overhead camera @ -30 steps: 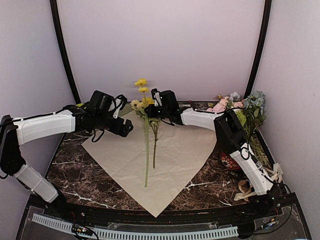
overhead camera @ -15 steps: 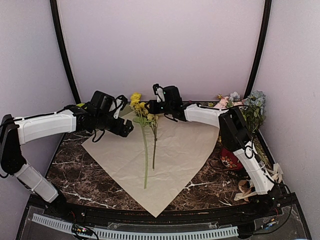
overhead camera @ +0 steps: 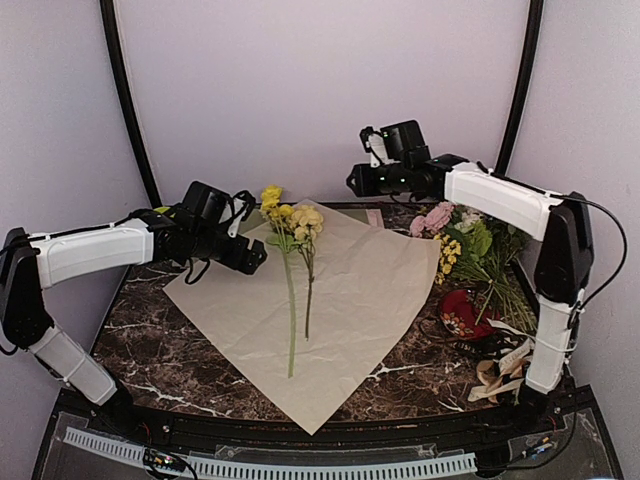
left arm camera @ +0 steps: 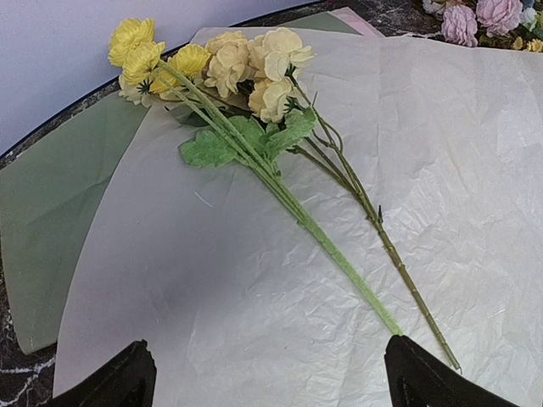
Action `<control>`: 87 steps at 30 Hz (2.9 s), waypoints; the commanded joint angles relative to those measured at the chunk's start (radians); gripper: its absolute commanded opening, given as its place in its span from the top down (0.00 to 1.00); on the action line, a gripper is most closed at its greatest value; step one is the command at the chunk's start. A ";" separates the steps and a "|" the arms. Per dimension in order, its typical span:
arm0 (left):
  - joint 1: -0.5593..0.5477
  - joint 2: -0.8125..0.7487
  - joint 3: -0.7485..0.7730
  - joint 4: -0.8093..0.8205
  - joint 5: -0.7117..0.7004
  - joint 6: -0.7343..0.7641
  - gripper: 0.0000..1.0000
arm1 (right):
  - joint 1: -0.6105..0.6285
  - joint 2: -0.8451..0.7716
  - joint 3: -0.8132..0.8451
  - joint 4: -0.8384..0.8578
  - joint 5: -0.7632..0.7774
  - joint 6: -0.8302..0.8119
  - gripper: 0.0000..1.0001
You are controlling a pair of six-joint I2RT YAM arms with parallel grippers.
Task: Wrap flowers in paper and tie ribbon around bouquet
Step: Pick up the fake flower from the corner of the board.
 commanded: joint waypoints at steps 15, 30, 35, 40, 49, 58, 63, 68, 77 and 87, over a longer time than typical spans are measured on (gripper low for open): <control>0.002 0.014 0.032 -0.031 0.008 0.010 0.03 | -0.552 -0.190 -0.403 -0.568 0.161 -0.091 0.46; 0.002 0.038 0.035 -0.035 0.013 0.011 0.03 | -0.529 -0.241 -0.485 -0.620 0.143 -0.093 0.51; 0.002 0.049 0.038 -0.036 0.016 0.010 0.03 | -0.475 -0.259 -0.453 -0.660 0.160 -0.091 0.47; 0.002 0.062 0.046 -0.046 0.019 0.010 0.03 | -0.425 -0.251 -0.428 -0.689 0.177 -0.097 0.43; 0.002 0.060 0.049 -0.051 0.033 0.010 0.03 | -0.427 -0.156 -0.433 -0.643 0.254 -0.143 0.42; 0.002 0.055 0.046 -0.051 0.023 0.011 0.03 | -0.427 -0.124 -0.420 -0.593 0.286 -0.183 0.67; 0.002 0.055 0.047 -0.049 0.025 0.011 0.03 | -0.427 -0.184 -0.421 -0.601 0.303 -0.183 1.00; 0.002 0.055 0.047 -0.049 0.024 0.011 0.03 | -0.425 -0.287 -0.407 -0.616 0.352 -0.166 1.00; 0.002 0.047 0.048 -0.050 0.029 0.009 0.03 | -0.424 -0.512 -0.337 -0.580 0.378 -0.134 1.00; 0.002 0.044 0.047 -0.047 0.011 0.011 0.03 | -0.419 -0.739 -0.404 -0.270 -0.017 0.086 1.00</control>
